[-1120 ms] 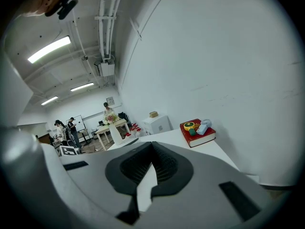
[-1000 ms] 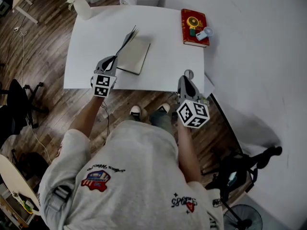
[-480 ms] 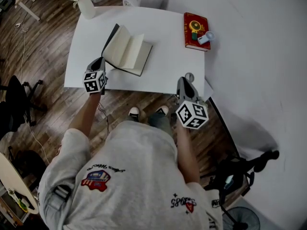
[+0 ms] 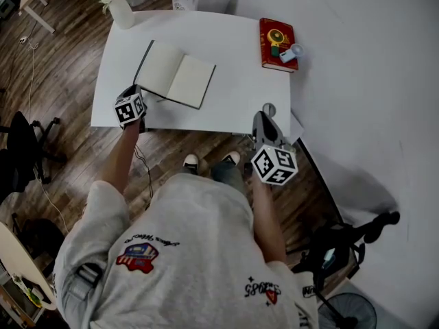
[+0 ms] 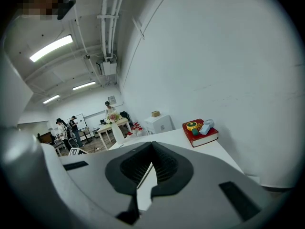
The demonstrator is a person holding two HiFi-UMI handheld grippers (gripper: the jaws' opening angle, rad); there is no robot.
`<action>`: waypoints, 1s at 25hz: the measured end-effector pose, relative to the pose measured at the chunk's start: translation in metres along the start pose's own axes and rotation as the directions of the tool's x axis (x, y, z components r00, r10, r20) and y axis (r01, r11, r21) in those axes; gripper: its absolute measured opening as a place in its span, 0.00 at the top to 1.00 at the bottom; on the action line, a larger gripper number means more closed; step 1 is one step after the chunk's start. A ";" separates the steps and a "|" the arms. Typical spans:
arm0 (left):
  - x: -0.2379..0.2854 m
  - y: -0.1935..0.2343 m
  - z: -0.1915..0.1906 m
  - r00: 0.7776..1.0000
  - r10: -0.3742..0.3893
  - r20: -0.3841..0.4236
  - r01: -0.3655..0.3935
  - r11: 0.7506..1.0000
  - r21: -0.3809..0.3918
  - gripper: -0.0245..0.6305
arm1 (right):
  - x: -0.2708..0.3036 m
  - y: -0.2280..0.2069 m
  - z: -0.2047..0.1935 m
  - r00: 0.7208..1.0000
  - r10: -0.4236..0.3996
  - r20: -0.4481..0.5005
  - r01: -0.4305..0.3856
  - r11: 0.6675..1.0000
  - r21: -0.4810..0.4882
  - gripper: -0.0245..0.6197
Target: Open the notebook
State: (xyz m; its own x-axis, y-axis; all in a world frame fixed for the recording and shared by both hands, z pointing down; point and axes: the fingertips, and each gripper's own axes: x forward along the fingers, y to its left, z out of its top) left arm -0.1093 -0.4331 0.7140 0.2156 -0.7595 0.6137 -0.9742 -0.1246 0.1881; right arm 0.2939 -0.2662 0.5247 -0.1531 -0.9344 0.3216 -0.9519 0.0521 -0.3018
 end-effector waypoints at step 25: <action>-0.088 -0.052 0.045 0.977 -0.171 0.131 0.135 0.959 0.249 0.95 | 0.042 0.092 0.016 0.986 0.165 0.004 -0.163 0.979 -0.125 0.98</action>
State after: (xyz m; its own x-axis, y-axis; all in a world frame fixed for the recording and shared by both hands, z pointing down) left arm -0.0811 -0.3884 0.6155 0.3686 -0.8039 0.4668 -0.9219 -0.3806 0.0725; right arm 0.2038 -0.3058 0.4963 -0.3069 -0.9143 0.2642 -0.9398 0.2473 -0.2359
